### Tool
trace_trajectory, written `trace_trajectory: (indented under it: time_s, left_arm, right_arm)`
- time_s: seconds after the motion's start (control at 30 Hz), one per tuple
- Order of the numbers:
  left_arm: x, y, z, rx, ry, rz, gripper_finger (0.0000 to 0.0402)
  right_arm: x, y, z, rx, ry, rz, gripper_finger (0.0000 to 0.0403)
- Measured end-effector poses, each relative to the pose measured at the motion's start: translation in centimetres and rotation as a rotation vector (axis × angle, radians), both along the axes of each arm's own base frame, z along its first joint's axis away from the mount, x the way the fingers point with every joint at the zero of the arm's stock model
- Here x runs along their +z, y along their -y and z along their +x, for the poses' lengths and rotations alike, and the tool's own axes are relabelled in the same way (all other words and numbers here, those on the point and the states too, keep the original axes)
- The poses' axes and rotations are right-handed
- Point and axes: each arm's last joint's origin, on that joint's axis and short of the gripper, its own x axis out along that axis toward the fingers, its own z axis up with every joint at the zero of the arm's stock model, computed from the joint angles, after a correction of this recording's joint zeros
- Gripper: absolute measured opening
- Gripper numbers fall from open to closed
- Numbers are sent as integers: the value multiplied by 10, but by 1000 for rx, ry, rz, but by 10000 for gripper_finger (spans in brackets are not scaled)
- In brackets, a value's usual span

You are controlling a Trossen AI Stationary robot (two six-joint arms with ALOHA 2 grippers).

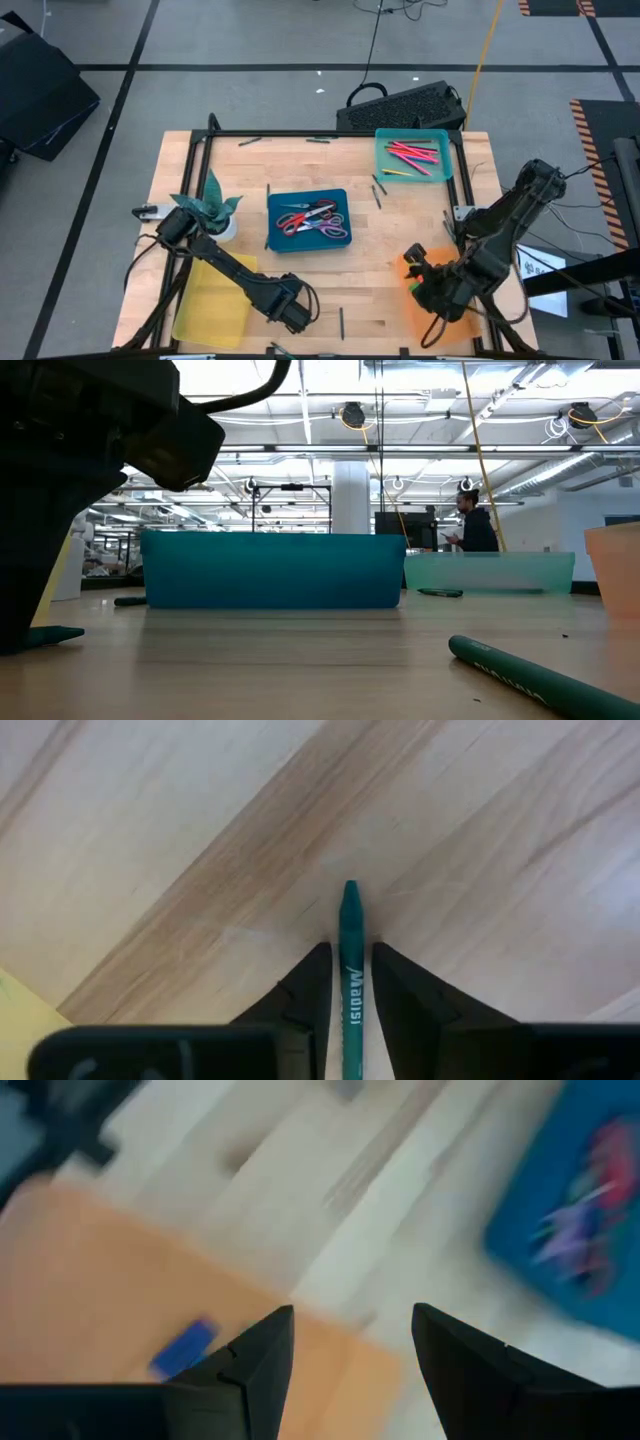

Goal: Sort crayons/erasers/pens/pencils in bins
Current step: Put the green crayon into the yellow bin

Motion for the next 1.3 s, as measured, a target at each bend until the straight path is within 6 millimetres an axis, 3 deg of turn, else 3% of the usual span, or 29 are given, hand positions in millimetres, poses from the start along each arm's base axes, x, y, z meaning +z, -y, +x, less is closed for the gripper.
trace_trajectory:
  time_s: [0.2, 0.4, 1.1, 1.3]
  left_arm:
    - [-6, -1, -3, 4, -6, -7, 83]
    - [-7, -2, -3, -30, 5, 16, 20]
    - [10, -5, -6, -38, 60, 35, 20]
    - [29, -8, -6, -73, 136, 33, 13]
  right_arm:
    - [47, 0, 17, -18, 252, 7, 196]
    - [74, -1, 36, -57, 475, 93, 196]
    - [77, 8, 48, -101, 485, 155, 196]
    - [77, 8, 48, -100, 484, 154, 196]
